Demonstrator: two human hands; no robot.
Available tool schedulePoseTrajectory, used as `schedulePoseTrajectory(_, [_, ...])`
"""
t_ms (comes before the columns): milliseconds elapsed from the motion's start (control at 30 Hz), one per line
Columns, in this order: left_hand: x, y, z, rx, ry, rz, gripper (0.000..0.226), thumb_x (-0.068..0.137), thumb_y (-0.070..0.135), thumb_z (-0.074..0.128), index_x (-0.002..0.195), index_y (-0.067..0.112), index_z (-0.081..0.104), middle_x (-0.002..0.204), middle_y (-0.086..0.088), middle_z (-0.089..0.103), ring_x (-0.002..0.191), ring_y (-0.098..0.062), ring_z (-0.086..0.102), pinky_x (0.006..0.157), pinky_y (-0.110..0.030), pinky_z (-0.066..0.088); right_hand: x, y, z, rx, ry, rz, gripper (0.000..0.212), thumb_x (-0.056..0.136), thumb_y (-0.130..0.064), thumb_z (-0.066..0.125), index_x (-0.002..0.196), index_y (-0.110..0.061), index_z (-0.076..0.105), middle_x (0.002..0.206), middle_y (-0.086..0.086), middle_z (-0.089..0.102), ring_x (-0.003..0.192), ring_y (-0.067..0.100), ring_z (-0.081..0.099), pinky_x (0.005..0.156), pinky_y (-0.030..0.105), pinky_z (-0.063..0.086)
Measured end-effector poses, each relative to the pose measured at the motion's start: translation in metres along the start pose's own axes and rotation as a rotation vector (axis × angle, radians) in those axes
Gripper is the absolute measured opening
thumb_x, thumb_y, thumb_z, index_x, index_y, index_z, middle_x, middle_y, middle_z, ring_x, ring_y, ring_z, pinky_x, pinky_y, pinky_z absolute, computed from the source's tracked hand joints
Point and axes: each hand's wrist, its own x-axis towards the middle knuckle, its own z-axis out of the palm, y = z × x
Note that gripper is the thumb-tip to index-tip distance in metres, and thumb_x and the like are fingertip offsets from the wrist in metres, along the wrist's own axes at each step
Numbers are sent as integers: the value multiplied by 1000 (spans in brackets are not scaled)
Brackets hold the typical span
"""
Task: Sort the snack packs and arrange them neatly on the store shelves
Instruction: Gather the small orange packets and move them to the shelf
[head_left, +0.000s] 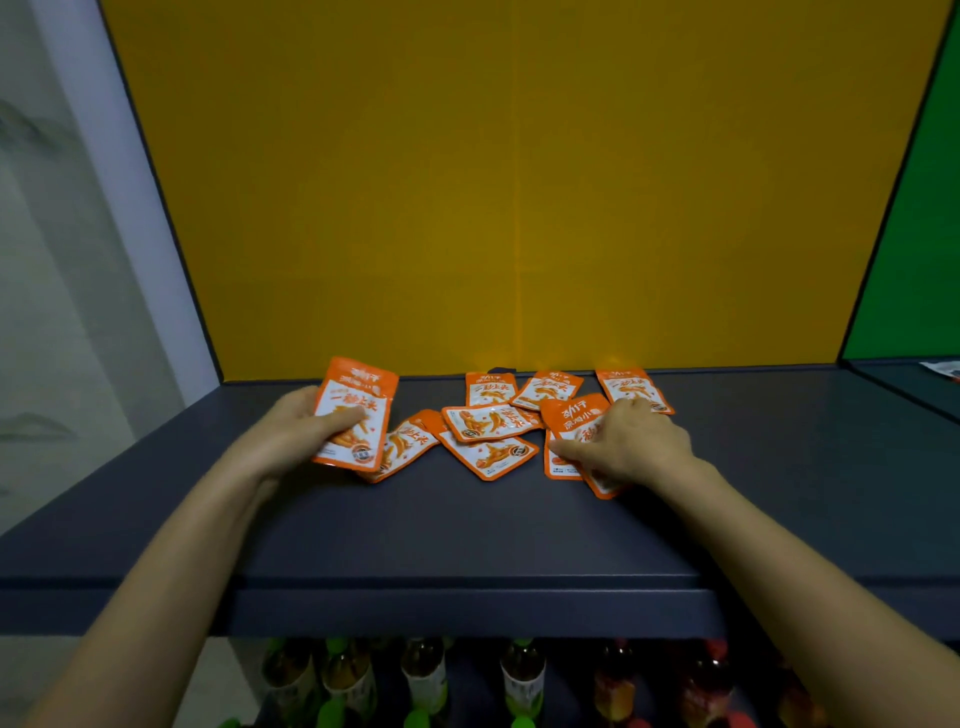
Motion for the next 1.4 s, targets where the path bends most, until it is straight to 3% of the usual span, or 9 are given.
schedulePoseTrajectory(67, [11,-6,9,90,-51,-21,7,90,18,59,94,15,54,91,-6,66,74,-16,62,68,-29,50,2,-1,0,22,-31,-1,60,69,-75,56,62,-19,36,95,9,61,93,25,64,73,33,46])
schedulePoseTrajectory(167, [22,-11,18,335,-124,-65,14,89,29,60,86,18,51,95,-5,65,78,-16,61,76,-31,49,2,0,-3,95,-69,8,55,70,-68,63,59,-20,37,66,0,52,68,16,59,64,29,43])
schedulePoseTrajectory(300, [30,-2,22,479,-166,-105,35,83,27,68,103,12,44,99,-4,56,73,-9,54,59,-23,42,5,1,-6,99,-94,17,49,69,-63,67,66,-19,47,71,0,59,75,16,62,74,30,50])
schedulePoseTrajectory(433, [34,5,22,518,-187,-170,67,72,29,78,123,10,40,111,-7,56,92,-19,55,77,-30,45,2,-1,-11,111,-98,17,46,68,-60,70,74,-20,49,88,3,65,79,16,60,74,29,49])
schedulePoseTrajectory(600, [39,12,22,454,-273,-170,44,67,18,82,100,9,54,98,-8,67,92,-22,63,83,-32,51,2,6,-13,297,-115,33,71,65,-48,79,121,-15,50,123,4,61,110,24,59,91,36,49])
schedulePoseTrajectory(767, [34,10,22,333,-292,-151,19,75,8,75,85,13,59,80,-2,68,62,-10,66,55,-20,49,9,14,-21,742,-271,-56,44,66,-20,84,104,-13,63,98,6,72,81,19,68,75,31,54])
schedulePoseTrajectory(1067, [18,-2,19,-117,-162,-154,11,81,8,68,87,15,61,59,2,72,66,-17,68,62,-29,53,27,-9,-30,866,-372,-171,14,77,-21,76,82,-19,63,63,-7,72,51,6,67,50,18,53])
schedulePoseTrajectory(1233, [11,3,33,-286,-167,-159,9,84,8,64,92,13,61,77,-5,70,62,-15,68,54,-27,56,35,-11,-19,1009,-378,-92,15,75,-23,77,79,-16,63,58,-4,71,49,10,67,51,22,53])
schedulePoseTrajectory(1400, [15,7,54,-332,-163,-153,9,86,3,62,88,13,62,56,1,71,48,-11,68,47,-25,56,40,-4,-10,1080,-308,-26,15,76,-20,76,82,-12,64,61,0,71,47,11,67,53,24,53])
